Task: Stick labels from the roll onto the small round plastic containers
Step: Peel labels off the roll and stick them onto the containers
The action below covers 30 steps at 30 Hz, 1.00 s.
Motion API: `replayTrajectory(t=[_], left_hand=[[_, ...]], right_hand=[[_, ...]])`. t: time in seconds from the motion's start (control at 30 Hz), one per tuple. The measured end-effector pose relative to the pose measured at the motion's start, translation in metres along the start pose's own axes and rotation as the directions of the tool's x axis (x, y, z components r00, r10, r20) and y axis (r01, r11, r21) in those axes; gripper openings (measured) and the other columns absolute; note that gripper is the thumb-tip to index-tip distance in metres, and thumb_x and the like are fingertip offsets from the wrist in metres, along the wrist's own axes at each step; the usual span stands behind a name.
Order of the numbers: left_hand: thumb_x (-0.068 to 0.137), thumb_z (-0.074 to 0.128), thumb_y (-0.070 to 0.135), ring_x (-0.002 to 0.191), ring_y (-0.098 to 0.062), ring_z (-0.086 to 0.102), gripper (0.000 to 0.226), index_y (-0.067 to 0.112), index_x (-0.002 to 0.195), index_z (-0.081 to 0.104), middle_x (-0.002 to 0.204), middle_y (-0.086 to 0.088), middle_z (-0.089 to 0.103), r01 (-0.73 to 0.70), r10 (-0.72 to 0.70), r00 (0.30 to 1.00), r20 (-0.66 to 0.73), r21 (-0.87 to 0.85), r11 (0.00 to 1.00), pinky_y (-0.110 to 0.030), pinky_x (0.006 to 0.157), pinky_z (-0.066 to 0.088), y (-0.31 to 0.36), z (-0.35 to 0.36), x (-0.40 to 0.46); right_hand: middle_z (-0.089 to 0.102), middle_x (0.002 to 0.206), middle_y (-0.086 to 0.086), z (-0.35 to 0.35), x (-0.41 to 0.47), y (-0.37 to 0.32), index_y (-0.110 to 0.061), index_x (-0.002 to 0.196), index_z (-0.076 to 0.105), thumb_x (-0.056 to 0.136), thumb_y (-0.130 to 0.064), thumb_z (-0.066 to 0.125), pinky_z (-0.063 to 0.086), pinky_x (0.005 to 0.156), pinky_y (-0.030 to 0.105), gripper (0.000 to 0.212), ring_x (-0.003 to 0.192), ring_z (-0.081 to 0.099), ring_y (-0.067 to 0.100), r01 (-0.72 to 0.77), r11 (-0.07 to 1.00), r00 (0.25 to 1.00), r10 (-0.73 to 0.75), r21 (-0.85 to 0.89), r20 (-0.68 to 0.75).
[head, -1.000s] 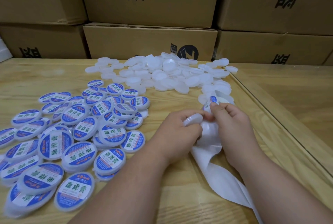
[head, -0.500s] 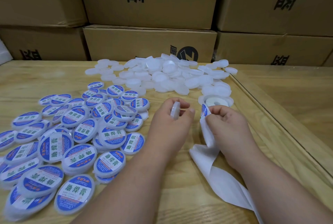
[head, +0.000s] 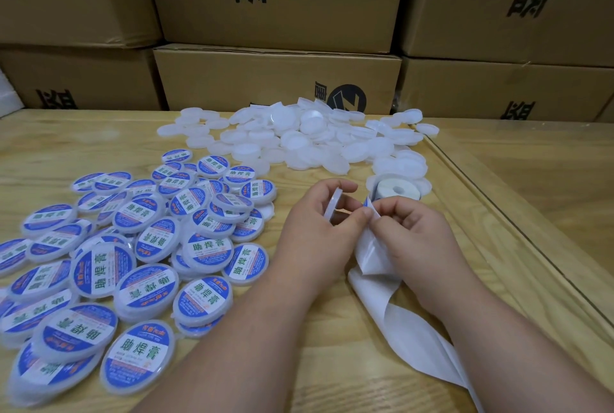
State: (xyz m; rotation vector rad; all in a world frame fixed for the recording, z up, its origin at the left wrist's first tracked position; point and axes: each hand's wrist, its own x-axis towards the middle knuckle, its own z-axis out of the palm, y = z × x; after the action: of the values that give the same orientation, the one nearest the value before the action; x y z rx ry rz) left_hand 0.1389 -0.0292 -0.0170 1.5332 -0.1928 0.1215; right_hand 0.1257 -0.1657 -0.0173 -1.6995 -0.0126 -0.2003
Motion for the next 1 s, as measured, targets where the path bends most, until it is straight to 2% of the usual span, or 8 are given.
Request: replayTrajectory(t=[0.13,0.23,0.33,0.43,0.6,0.8,0.9,1.0], left_hand=[[0.088,0.075,0.016,0.075,-0.001,0.067,0.026,0.035,0.102,0.064,0.09,0.007,0.074,-0.007,0.007,1.0,-0.005,0.023,1.0,-0.013,0.061,0.051,-0.001,-0.001,0.0],[0.092,0.067,0.015,0.068,0.001,0.065,0.023,0.037,0.099,0.065,0.085,0.012,0.074,-0.016,0.019,0.999,-0.027,0.078,0.997,-0.009,0.058,0.048,0.0,-0.001,-0.001],[0.092,0.061,0.015,0.06,-0.002,0.062,0.025,0.039,0.097,0.065,0.081,0.009,0.073,-0.004,0.011,0.997,-0.077,0.084,0.996,-0.01,0.051,0.046,-0.001,-0.002,0.0],[0.089,0.056,0.014,0.062,-0.008,0.06,0.03,0.043,0.095,0.065,0.078,0.004,0.071,0.016,-0.01,0.989,-0.148,0.037,0.999,-0.018,0.055,0.049,-0.002,-0.003,0.001],[0.076,0.051,0.018,0.057,-0.007,0.055,0.03,0.033,0.094,0.068,0.065,0.011,0.061,0.055,-0.088,0.952,-0.294,-0.119,0.991,-0.024,0.054,0.045,-0.001,-0.007,0.005],[0.081,0.046,0.011,0.053,-0.009,0.054,0.03,0.028,0.089,0.07,0.06,0.009,0.059,0.07,-0.148,0.923,-0.355,-0.225,0.972,-0.018,0.049,0.046,0.002,-0.01,0.007],[0.082,0.047,0.01,0.053,-0.008,0.053,0.03,0.026,0.088,0.071,0.064,0.008,0.059,0.066,-0.134,0.933,-0.335,-0.209,0.976,-0.017,0.048,0.045,0.002,-0.008,0.006],[0.073,0.047,0.018,0.053,-0.005,0.055,0.032,0.035,0.086,0.071,0.064,0.014,0.061,0.079,-0.118,0.951,-0.287,-0.143,0.987,-0.017,0.05,0.046,0.003,-0.007,0.003]], right_hand=[[0.072,0.092,0.023,0.001,-0.001,-0.001,-0.024,0.08,0.076,0.091,-0.008,0.065,0.052,0.077,0.04,0.023,0.079,0.065,0.021,0.012,1.0,1.0,-0.012,0.009,0.01],[0.07,0.08,0.018,0.002,0.0,0.0,-0.028,0.08,0.075,0.078,-0.017,0.062,0.049,0.071,0.038,0.018,0.072,0.06,0.02,0.01,1.0,1.0,-0.009,0.016,-0.014],[0.063,0.073,0.01,0.002,0.001,0.001,-0.032,0.081,0.075,0.07,-0.021,0.054,0.043,0.068,0.037,0.026,0.069,0.052,0.02,-0.002,1.0,0.999,0.002,0.008,-0.036],[0.061,0.071,0.004,0.0,0.001,0.002,-0.028,0.082,0.074,0.07,-0.02,0.053,0.042,0.065,0.035,0.025,0.067,0.05,0.017,-0.003,1.0,0.999,0.003,-0.002,-0.04],[0.066,0.076,0.013,-0.001,0.001,0.002,-0.02,0.085,0.073,0.074,-0.018,0.055,0.043,0.065,0.034,0.022,0.068,0.054,0.02,-0.023,1.0,0.997,0.024,0.019,-0.076],[0.054,0.06,-0.013,-0.003,0.004,0.006,-0.022,0.087,0.071,0.089,-0.001,0.055,0.036,0.046,0.012,0.026,0.05,0.042,0.006,0.017,1.0,0.989,-0.014,0.018,-0.146],[0.061,0.066,-0.023,0.0,0.002,0.004,-0.026,0.094,0.069,0.09,0.003,0.059,0.044,0.057,0.008,0.031,0.058,0.053,-0.001,0.112,0.993,0.983,-0.108,0.021,-0.147],[0.067,0.085,-0.021,0.001,-0.002,0.001,-0.033,0.093,0.069,0.09,0.002,0.063,0.047,0.065,0.01,0.036,0.071,0.06,0.0,0.212,0.976,0.969,-0.217,-0.05,-0.121]])
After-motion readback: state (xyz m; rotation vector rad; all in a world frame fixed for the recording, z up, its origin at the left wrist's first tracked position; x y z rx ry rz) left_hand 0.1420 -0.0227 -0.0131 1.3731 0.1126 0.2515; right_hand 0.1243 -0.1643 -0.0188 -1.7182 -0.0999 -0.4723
